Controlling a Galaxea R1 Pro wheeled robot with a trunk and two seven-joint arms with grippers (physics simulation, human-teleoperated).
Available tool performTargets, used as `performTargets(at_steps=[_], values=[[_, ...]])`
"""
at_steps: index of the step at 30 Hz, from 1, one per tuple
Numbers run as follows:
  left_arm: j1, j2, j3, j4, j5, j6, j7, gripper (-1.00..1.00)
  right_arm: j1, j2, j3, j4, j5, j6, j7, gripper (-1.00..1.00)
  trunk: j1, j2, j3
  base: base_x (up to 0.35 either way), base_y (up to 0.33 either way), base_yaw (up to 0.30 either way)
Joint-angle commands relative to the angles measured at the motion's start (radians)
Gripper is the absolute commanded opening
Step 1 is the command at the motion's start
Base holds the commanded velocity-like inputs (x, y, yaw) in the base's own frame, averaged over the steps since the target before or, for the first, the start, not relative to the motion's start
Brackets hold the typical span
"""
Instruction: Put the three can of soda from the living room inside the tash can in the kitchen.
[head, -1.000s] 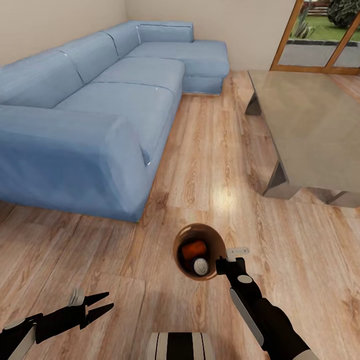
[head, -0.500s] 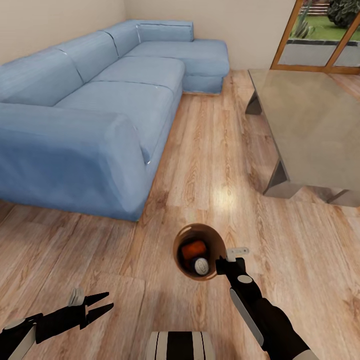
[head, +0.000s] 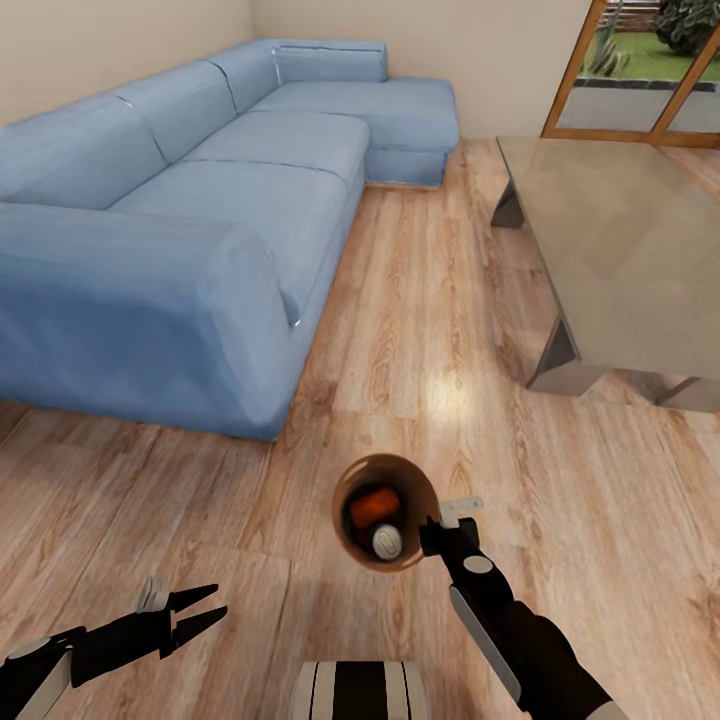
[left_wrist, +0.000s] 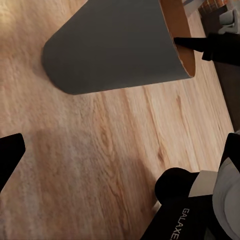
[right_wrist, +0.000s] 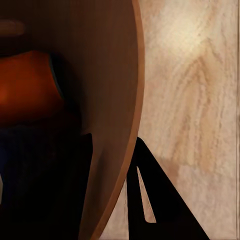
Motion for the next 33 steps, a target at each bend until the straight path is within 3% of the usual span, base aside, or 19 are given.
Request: performTargets(at_steps=[1,33], values=[[0.000,0.000,0.000,0.000,0.000,0.000,0.000,1.00,0.000,0.000,0.001,-0.001,-0.003,-0.003,0.003,-1.00,0.000,0.000,0.000,0.000,0.000,0.000],[0.000,0.000,0.000,0.000,0.000,0.000,0.000,1.00,0.000,0.000,0.002,-0.001,-0.003,-0.003,0.003,-1.00,0.011,-0.021,-0.009,0.000,0.000,0.000]])
